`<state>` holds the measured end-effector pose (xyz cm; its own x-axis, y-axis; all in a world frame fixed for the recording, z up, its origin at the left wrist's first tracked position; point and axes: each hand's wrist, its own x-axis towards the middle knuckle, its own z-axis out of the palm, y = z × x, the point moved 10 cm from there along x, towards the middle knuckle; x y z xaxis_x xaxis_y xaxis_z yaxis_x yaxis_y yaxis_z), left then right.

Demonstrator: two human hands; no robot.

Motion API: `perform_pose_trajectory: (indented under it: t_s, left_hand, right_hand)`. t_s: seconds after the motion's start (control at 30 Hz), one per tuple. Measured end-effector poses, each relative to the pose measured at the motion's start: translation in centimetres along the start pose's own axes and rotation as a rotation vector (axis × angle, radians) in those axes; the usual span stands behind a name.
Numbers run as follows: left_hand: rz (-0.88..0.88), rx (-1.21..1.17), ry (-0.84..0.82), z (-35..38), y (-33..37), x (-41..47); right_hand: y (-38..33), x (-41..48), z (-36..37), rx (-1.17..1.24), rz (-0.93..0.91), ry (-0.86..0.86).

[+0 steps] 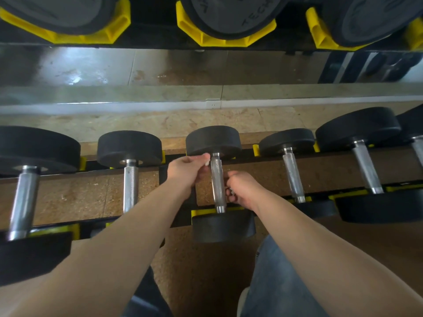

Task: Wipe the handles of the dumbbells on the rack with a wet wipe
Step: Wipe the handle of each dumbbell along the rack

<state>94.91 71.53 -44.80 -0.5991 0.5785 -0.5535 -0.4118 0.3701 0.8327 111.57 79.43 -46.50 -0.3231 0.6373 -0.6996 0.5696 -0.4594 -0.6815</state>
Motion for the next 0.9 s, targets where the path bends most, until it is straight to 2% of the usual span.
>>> perform_pose_trajectory:
  t_s: [0.1,0.27,0.4,0.57,0.7,0.9]
  left_hand:
    - [-0.015,0.116,-0.037,0.4,-1.3,0.1]
    - [-0.151,0.039,-0.181,0.3,-6.6,-2.8]
    - [-0.071,0.195,-0.215,-0.2,-6.0,-3.7]
    - [-0.026,-0.057,-0.204,2.4,-2.5,-1.5]
    - [-0.018,-0.156,-0.111,2.7,-1.5,-0.3]
    - [0.049,0.150,-0.169,1.8,-2.9,-2.0]
  right_hand:
    - [0.1,-0.3,0.0,0.006,-0.017,-0.014]
    - [0.3,0.2,0.0,0.013,-0.026,-0.001]
    - [0.6,0.6,0.1,0.011,-0.019,-0.008]
    - [0.4,0.2,0.1,0.009,-0.034,-0.014]
    - [0.3,0.2,0.0,-0.026,-0.042,0.007]
    - [0.2,0.4,0.1,-0.054,-0.086,0.010]
